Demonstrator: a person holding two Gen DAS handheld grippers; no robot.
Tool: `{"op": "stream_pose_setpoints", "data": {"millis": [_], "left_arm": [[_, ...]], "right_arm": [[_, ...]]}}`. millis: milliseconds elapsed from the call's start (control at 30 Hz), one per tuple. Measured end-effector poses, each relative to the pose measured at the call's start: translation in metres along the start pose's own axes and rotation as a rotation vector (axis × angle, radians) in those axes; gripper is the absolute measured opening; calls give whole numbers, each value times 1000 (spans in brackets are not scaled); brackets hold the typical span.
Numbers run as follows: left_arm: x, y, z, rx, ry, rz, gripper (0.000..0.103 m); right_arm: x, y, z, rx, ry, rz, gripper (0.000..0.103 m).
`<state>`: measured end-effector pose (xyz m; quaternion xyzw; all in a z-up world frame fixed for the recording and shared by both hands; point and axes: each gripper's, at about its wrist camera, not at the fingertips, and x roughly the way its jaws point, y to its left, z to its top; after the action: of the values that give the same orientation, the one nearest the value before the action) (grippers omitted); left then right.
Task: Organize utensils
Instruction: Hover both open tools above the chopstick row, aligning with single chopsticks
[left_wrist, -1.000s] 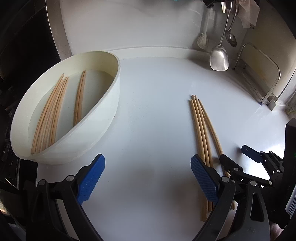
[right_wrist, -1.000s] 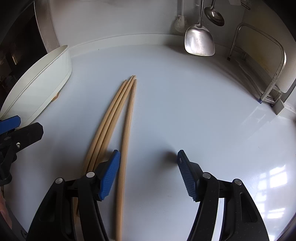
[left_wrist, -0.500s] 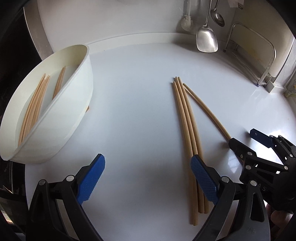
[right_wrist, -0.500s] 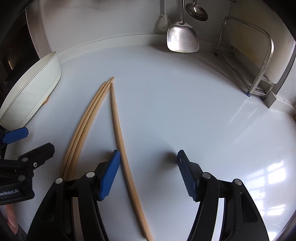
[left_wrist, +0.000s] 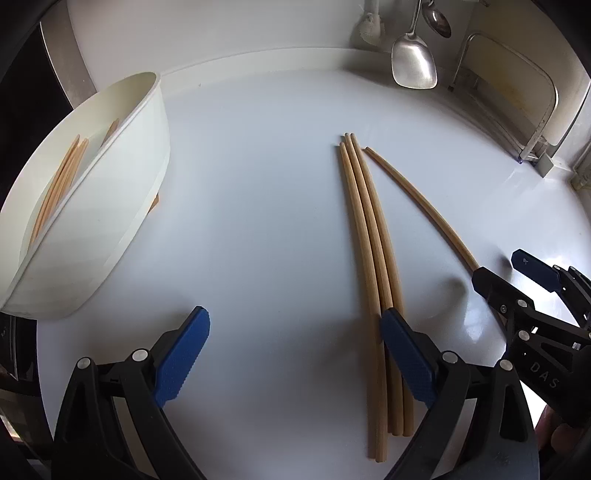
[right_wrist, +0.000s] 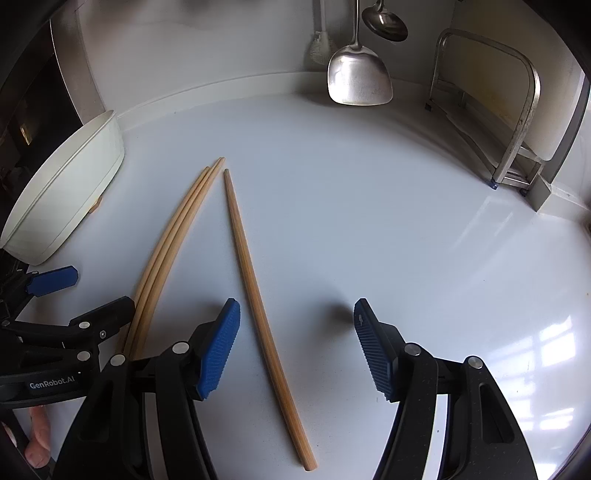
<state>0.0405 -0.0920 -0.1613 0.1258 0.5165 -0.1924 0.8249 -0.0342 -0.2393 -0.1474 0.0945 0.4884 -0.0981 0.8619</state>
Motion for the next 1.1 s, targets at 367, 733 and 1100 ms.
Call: {"op": "stream_pose_setpoints", "data": {"millis": [367,733,1100], "left_arm": [[5,2,4,-15,6,17,94],[12,4,16,-37,14,47,93],[16,8,19,-104,3,30,86]], "right_arm": [[-1,-2,1,13,-3,2,62],[2,-1,2,3,-4,3,62],[6,13,1,-89,-28,-8,48]]}}
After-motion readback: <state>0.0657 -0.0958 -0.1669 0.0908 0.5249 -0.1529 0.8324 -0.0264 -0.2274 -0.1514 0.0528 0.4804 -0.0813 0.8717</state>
